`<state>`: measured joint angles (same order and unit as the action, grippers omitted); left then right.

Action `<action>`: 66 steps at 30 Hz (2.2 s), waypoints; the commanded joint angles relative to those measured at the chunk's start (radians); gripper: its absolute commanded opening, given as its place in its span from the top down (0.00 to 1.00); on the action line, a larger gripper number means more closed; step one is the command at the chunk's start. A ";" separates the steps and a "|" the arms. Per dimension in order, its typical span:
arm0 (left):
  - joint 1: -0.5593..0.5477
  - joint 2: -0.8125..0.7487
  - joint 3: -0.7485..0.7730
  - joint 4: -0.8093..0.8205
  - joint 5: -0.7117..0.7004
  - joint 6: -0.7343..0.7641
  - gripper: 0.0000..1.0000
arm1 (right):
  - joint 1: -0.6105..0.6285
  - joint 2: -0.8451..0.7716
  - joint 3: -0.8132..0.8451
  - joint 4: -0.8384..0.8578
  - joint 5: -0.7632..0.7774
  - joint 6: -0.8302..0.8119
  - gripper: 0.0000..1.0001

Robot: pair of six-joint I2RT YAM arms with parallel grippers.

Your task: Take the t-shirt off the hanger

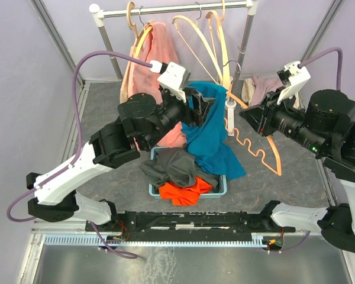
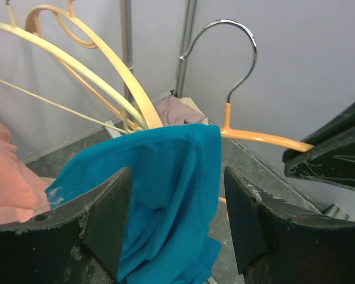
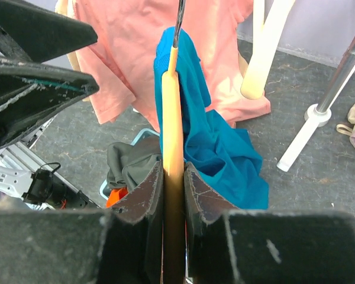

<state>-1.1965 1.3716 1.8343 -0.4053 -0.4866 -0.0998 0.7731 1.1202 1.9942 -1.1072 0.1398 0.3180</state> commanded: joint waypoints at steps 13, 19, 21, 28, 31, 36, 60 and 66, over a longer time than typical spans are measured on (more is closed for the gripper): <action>-0.001 0.079 -0.009 0.087 0.066 -0.014 0.28 | -0.002 -0.017 0.074 0.132 -0.039 0.024 0.99; -0.002 0.062 -0.029 0.119 -0.036 0.022 0.34 | -0.001 -0.022 0.080 0.131 -0.043 0.023 0.99; -0.001 0.054 -0.039 0.133 -0.032 0.032 0.43 | -0.001 -0.022 0.082 0.127 -0.043 0.022 0.99; -0.002 0.013 -0.099 0.203 -0.005 0.042 0.88 | -0.001 -0.029 0.083 0.122 -0.047 0.020 0.99; -0.002 0.014 -0.093 0.200 -0.004 0.040 0.97 | -0.001 -0.033 0.078 0.120 -0.049 0.017 0.99; -0.002 0.040 -0.026 0.157 -0.147 0.027 0.97 | -0.001 -0.046 0.076 0.118 -0.033 0.011 0.99; 0.049 0.220 0.406 0.015 -0.459 0.309 0.97 | -0.001 -0.229 0.116 0.132 0.080 -0.086 0.99; 0.048 0.253 0.571 -0.007 -0.357 0.306 0.97 | -0.001 -0.248 0.106 0.195 0.160 -0.101 0.99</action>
<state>-1.1515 1.6215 2.2677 -0.4385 -0.9073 0.1570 0.7731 0.8833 2.0918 -1.0401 0.2253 0.2466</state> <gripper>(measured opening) 0.050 0.215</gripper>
